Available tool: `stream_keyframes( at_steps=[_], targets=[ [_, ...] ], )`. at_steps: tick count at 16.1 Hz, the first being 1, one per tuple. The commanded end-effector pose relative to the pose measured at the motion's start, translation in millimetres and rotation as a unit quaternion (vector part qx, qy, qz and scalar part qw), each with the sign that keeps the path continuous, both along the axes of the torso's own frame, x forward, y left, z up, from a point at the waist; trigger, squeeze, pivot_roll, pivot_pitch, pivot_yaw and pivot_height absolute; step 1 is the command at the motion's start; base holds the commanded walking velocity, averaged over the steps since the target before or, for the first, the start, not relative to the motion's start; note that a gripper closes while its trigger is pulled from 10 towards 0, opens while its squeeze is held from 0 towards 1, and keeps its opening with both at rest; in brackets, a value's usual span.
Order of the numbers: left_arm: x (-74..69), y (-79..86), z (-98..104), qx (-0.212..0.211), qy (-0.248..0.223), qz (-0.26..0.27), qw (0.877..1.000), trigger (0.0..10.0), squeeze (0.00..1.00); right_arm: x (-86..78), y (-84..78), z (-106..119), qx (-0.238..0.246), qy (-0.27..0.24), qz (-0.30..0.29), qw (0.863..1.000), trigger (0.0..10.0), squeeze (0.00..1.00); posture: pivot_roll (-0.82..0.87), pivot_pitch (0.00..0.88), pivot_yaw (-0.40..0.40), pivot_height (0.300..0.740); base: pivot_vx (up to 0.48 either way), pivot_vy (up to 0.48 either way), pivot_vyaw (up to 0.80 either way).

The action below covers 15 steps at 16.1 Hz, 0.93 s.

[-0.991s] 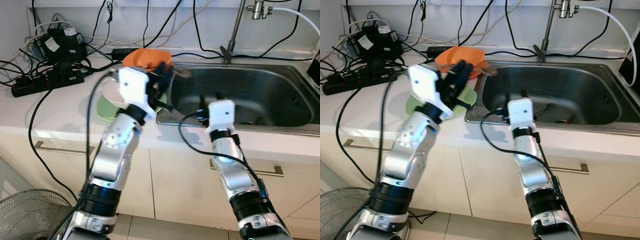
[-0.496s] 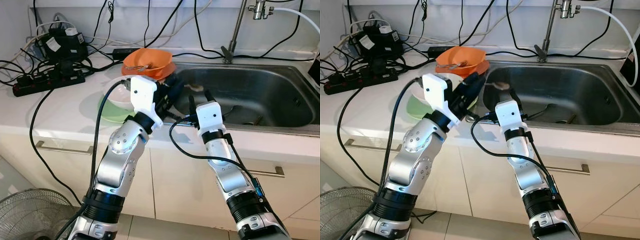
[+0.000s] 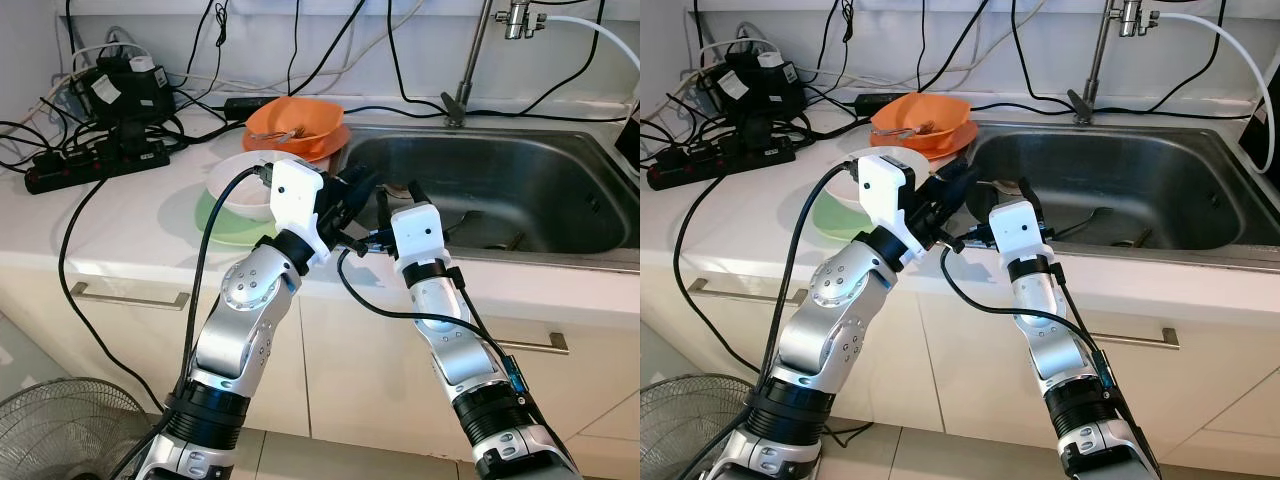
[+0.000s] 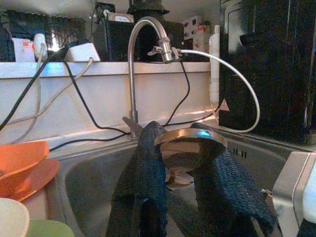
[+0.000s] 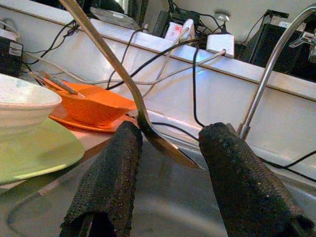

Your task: Kitchen organization

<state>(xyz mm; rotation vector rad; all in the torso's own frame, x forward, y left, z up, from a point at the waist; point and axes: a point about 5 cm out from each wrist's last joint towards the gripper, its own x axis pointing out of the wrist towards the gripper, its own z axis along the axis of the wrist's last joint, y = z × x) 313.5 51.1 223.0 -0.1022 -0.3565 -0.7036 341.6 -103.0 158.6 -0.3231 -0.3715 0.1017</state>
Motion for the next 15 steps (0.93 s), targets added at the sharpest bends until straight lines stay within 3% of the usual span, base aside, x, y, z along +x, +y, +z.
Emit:
stream_keyframes(
  at_steps=[1,12,13,15],
  targets=[
    [-2.7,-0.9,3,0.000,-0.006,-0.008,1.000,10.0,0.00,0.8,1.7,7,-0.001,-0.014,0.001,1.000,10.0,0.00,0.03,0.000,0.079,0.740,0.000,0.000,0.00],
    [-3.0,-1.6,2,0.002,-0.002,-0.012,1.000,10.0,0.00,0.8,1.9,7,-0.001,-0.015,0.001,1.000,10.0,0.00,0.03,0.000,0.079,0.740,0.000,0.000,0.00],
    [-9.1,-11.0,-15,0.042,0.028,-0.058,0.997,10.0,0.00,0.8,4.5,7,0.002,-0.015,0.004,1.000,10.0,0.00,0.03,0.000,0.085,0.740,0.000,0.000,0.00],
    [-12.0,-14.4,-22,0.057,0.039,-0.076,0.995,10.0,0.00,0.8,5.5,7,0.002,-0.014,0.006,1.000,10.0,0.00,0.03,0.000,0.085,0.740,0.000,0.000,0.00]
  ],
)
